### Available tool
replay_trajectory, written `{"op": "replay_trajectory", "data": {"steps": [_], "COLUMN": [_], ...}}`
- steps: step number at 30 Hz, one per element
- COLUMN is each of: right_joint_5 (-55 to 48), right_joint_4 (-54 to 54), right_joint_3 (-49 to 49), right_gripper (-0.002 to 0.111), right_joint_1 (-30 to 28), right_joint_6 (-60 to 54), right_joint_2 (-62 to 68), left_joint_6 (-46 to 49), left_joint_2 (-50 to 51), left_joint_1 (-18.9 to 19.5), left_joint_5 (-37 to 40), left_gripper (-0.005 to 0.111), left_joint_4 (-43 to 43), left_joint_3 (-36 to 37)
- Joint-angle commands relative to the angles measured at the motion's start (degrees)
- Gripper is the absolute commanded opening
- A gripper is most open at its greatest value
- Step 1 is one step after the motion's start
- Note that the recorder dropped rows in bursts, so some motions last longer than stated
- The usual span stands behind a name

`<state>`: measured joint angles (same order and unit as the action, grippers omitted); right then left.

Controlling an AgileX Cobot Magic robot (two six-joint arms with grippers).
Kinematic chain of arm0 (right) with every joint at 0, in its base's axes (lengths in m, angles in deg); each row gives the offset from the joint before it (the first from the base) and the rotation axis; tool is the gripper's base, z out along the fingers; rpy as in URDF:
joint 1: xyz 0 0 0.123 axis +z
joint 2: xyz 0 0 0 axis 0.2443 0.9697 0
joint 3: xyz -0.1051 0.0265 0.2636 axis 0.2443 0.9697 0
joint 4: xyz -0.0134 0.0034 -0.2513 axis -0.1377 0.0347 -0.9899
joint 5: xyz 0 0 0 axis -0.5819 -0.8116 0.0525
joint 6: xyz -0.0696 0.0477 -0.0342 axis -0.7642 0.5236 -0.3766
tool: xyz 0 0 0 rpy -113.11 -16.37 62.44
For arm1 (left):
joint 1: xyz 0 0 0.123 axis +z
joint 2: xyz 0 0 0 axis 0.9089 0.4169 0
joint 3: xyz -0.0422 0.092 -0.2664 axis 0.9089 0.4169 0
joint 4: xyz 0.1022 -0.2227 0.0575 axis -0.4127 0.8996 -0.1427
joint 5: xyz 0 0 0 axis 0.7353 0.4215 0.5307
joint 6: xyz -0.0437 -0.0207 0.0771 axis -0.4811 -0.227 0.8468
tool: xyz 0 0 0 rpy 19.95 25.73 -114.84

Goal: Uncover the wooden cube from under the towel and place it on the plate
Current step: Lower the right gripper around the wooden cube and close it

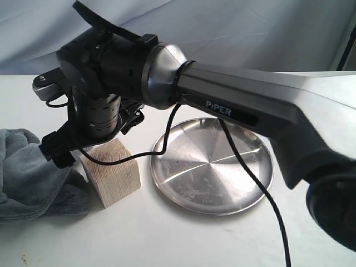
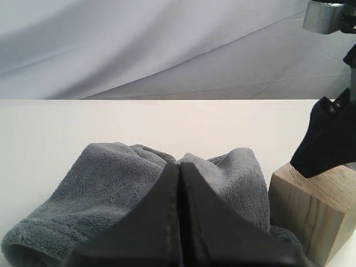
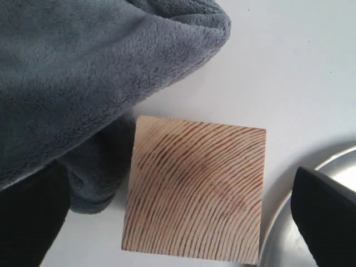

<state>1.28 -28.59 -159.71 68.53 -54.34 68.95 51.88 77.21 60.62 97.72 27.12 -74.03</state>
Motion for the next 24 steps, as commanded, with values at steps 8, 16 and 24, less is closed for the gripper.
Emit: {"op": "replay_trajectory", "data": {"steps": [8, 16, 24], "right_joint_5": [1.26, 2.16, 2.40], "right_joint_4": [0.07, -0.53, -0.40], "right_joint_3": [-0.28, -0.28, -0.28], "right_gripper": [0.105, 0.105, 0.105], "right_joint_1": [-1.22, -1.22, -1.22], "right_joint_6": [2.27, 2.27, 2.45], "right_joint_2": [2.49, 4.20, 5.41], "left_joint_6": [-0.25, -0.12, -0.12], "left_joint_2": [-0.23, -0.23, -0.23], "left_joint_1": [0.17, 0.17, 0.17], "left_joint_5": [-0.65, -0.65, -0.65], "left_gripper": [0.000, 0.000, 0.000], "left_joint_4": [0.28, 0.28, 0.28], "left_joint_3": [0.26, 0.26, 0.26]}}
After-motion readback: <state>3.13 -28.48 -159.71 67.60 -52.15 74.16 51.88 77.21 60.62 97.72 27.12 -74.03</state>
